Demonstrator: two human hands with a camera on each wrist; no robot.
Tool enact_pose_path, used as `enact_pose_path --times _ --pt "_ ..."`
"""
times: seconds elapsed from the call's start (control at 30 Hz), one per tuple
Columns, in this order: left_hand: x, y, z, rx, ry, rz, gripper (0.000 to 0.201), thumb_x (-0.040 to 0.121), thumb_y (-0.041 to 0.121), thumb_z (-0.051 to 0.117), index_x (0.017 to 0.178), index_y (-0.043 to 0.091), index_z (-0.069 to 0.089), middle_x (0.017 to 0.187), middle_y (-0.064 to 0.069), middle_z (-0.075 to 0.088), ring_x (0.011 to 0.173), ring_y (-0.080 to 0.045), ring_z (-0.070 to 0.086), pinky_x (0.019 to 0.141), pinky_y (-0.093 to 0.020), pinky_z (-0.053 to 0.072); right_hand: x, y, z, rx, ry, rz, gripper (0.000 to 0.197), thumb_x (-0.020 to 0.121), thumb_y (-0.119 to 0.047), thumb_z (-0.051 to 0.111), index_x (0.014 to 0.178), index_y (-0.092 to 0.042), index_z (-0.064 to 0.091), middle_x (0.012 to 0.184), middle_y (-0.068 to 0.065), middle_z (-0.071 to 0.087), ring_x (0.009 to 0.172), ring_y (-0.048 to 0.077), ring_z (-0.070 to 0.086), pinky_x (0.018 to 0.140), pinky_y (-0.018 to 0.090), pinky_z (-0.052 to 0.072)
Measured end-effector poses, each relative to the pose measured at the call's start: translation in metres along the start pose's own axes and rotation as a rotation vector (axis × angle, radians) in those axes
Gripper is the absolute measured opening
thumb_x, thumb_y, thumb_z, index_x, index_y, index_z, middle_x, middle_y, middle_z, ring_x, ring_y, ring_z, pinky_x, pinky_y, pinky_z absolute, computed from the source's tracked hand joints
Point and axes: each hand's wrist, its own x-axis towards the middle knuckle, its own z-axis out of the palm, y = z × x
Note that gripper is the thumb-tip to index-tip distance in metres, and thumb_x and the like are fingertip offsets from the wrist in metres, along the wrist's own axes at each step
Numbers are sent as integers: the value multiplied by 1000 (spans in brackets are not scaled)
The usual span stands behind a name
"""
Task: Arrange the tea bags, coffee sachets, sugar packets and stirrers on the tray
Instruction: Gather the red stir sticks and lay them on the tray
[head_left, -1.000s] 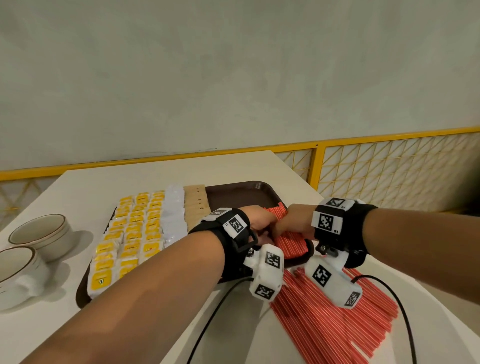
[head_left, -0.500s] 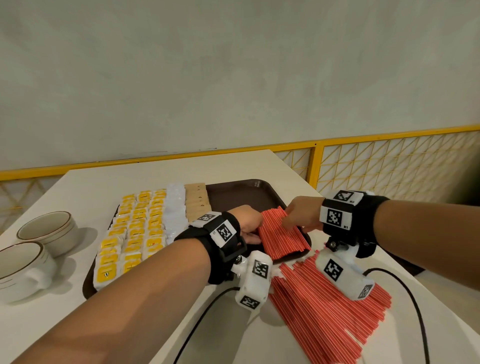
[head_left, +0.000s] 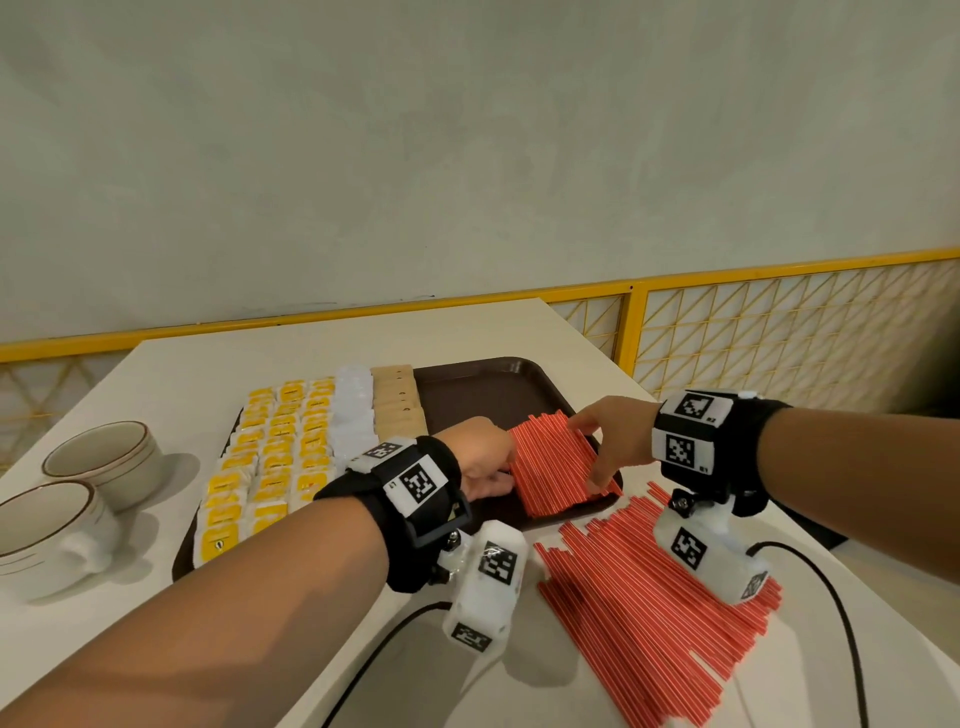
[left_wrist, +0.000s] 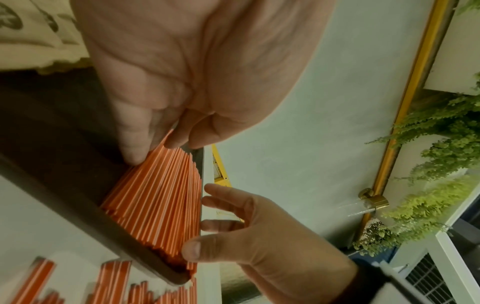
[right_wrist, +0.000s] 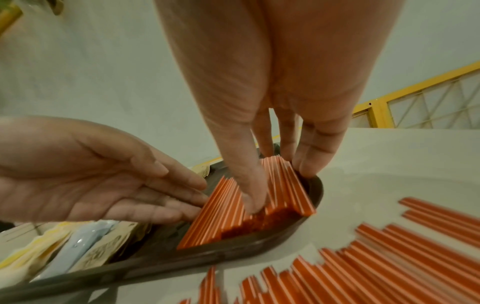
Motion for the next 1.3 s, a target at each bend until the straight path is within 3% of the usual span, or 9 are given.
enact_pose_path --times 0.2,0.5,0.63,0.73,0.8,0.9,1.03,1.13,1.3 --pt "-1 -8 2 -67 3 17 15 95 0 46 107 3 52 86 -8 54 67 -14 51 45 -15 49 -9 2 -7 -27 -90 0 74 73 -14 80 139 -20 47 140 -3 50 122 18 51 106 33 36" --pt "-9 -9 -2 48 -16 31 15 97 3 44 103 1 58 101 -9 57 99 -22 59 91 -29 45 -6 7 -5 -33 -76 13 84 70 -11 82 143 -24 41 142 -5 47 124 17 50 109 36 35" --pt "-10 -7 -1 61 14 27 19 96 -1 41 84 8 53 91 -8 57 101 -22 54 101 -33 40 -2 6 -4 -110 -69 13 89 71 -15 82 147 -23 35 143 -2 46 126 19 47 110 35 33" --pt "-8 -9 0 49 7 29 21 96 -1 40 111 0 56 120 -16 56 125 -27 48 105 -35 38 0 9 -5 -87 -47 7 82 72 -17 82 143 -22 41 138 -2 52 125 17 48 112 36 32" --pt "-8 -9 0 38 5 29 25 96 0 41 118 0 54 125 -17 54 122 -25 51 102 -33 40 -2 8 -6 -85 -61 10 83 72 -16 81 144 -22 40 137 -2 54 127 17 48 111 35 30" --pt "-4 -5 -3 64 21 28 15 96 2 42 92 7 56 99 -9 57 84 -15 54 89 -28 44 -4 7 -9 -116 -111 21 90 72 -14 81 147 -25 33 139 -1 52 129 17 46 108 33 30" --pt "5 10 -5 272 97 175 32 96 4 43 125 -6 52 83 -4 54 84 -18 55 73 -25 49 -2 11 -7 -148 -119 15 94 71 -15 82 148 -28 30 133 -1 57 124 16 51 105 31 32" --pt "12 28 1 558 119 284 34 95 7 43 125 -8 53 72 0 48 87 -22 50 64 -22 43 1 15 -6 -130 -103 -2 89 73 -16 81 147 -28 33 130 -1 59 119 14 54 102 28 34" --pt "23 48 25 1082 76 310 34 100 3 32 117 -10 58 105 -21 61 83 -29 53 64 -22 42 1 23 -4 -67 -76 -25 85 71 -22 82 144 -28 39 125 -3 62 112 12 58 97 25 35"
